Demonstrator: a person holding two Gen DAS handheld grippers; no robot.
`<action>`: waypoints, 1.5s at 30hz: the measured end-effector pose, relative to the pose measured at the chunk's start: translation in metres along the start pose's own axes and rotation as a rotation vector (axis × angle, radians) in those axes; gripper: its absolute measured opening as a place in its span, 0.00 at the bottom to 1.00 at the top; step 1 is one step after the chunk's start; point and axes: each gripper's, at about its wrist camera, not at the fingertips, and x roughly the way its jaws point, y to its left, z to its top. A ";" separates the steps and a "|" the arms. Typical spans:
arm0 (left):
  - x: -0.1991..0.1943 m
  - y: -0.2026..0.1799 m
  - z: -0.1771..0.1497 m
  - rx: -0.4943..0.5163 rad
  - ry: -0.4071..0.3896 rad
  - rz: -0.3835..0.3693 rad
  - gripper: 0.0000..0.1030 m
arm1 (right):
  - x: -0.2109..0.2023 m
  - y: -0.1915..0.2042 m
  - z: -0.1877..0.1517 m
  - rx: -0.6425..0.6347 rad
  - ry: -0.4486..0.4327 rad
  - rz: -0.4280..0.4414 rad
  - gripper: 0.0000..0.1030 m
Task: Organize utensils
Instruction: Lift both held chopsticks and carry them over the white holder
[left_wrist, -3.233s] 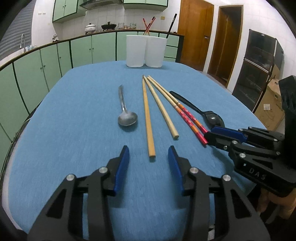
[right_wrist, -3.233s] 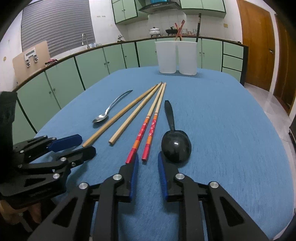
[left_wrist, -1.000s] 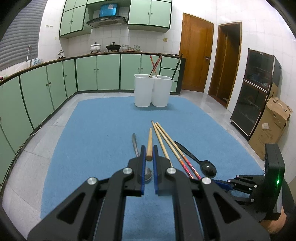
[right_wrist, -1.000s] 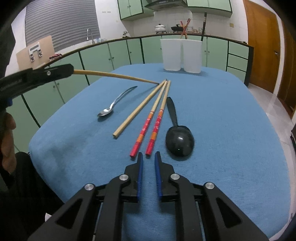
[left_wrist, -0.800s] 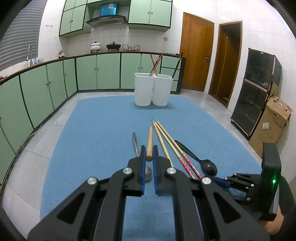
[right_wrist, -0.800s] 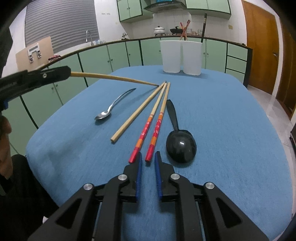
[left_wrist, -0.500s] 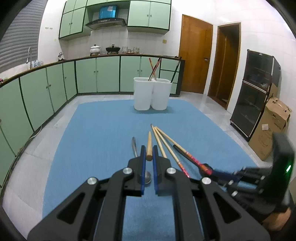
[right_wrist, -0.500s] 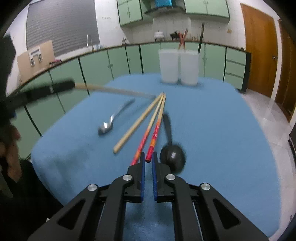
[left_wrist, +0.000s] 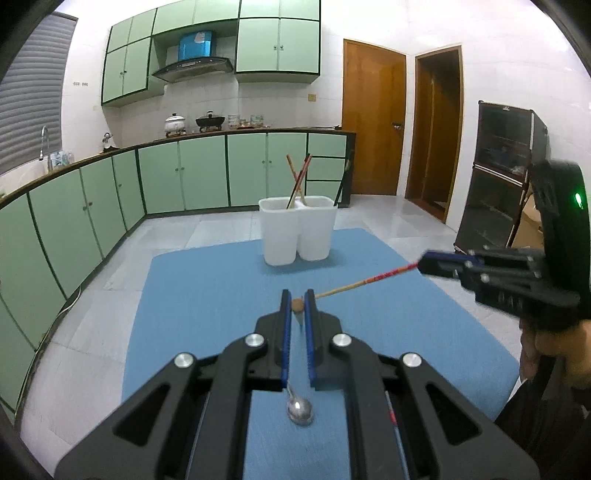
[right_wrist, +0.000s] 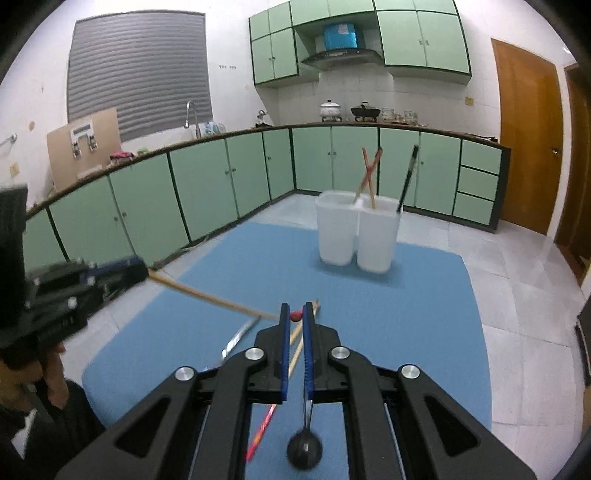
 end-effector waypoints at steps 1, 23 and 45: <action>0.003 0.001 0.005 0.005 -0.002 -0.002 0.06 | 0.002 -0.002 0.007 -0.006 -0.004 0.000 0.06; 0.068 0.029 0.081 0.006 0.019 -0.064 0.06 | 0.094 -0.034 0.108 -0.057 0.043 0.062 0.06; 0.074 0.031 0.080 -0.004 -0.013 -0.071 0.06 | 0.081 -0.033 0.111 -0.063 -0.009 0.095 0.06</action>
